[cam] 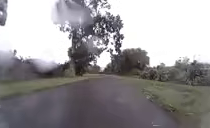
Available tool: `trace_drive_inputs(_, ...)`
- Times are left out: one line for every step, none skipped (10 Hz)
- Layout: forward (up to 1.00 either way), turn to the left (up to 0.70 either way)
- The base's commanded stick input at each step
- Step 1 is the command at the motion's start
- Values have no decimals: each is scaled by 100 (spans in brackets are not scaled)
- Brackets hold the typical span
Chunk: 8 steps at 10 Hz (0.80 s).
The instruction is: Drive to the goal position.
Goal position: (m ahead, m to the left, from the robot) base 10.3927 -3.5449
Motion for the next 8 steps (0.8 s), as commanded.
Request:
trace_drive_inputs(85,0)
trace_drive_inputs(85,0)
trace_drive_inputs(85,0)
trace_drive_inputs(85,0)
trace_drive_inputs(85,0)
trace_drive_inputs(85,0)
trace_drive_inputs(85,0)
trace_drive_inputs(85,0)
